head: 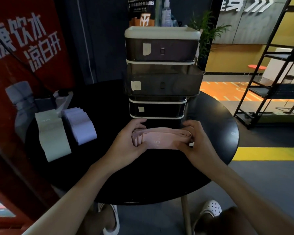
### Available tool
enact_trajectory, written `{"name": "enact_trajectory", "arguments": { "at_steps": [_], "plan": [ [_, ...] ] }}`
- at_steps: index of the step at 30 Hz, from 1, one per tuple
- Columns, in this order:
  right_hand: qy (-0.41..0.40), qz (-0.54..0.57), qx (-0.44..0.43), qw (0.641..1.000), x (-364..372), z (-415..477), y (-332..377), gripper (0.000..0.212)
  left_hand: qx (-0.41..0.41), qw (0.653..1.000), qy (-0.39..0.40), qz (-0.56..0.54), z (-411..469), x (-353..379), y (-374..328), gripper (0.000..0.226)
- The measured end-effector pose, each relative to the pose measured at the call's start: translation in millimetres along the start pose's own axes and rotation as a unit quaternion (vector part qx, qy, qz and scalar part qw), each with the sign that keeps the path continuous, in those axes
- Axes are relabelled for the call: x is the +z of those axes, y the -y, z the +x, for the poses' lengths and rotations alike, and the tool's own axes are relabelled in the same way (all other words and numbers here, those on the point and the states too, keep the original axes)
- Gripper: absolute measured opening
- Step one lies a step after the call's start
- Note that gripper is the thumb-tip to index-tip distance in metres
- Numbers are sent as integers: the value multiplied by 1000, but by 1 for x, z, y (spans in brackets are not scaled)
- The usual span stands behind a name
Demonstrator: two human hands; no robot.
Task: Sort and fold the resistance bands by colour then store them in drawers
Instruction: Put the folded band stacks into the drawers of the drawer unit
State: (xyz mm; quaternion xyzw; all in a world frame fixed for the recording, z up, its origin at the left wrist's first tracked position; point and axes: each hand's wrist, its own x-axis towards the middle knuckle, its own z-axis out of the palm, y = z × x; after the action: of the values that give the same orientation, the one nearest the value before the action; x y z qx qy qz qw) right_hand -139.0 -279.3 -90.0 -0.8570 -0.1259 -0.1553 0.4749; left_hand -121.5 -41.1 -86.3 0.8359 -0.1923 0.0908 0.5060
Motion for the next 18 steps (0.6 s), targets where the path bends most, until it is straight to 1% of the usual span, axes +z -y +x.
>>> {"name": "enact_trajectory", "arguments": {
  "at_steps": [2, 4, 7, 12, 16, 18],
  "plan": [
    [7, -18, -13, 1000, 0, 1, 1, 52, 4, 1000, -6, -15, -1, 0, -2, 62],
    [22, -39, -15, 999, 2, 2, 0, 47, -1, 1000, 1, -15, -1, 0, -3, 59],
    [35, -53, -11, 998, 3, 2, -1, 45, -4, 1000, 20, 16, 1, 0, -1, 61],
    [31, -39, 1, 999, 3, 1, 1, 43, -16, 999, 2, 32, 2, 1, 1, 57],
    [32, -8, 4, 999, 3, 2, 1, 45, -22, 999, -6, 45, 0, 0, 1, 38],
    [30, -9, 7, 999, 3, 3, -1, 40, -16, 999, -9, 45, -2, -1, 0, 32]
  ]
}}
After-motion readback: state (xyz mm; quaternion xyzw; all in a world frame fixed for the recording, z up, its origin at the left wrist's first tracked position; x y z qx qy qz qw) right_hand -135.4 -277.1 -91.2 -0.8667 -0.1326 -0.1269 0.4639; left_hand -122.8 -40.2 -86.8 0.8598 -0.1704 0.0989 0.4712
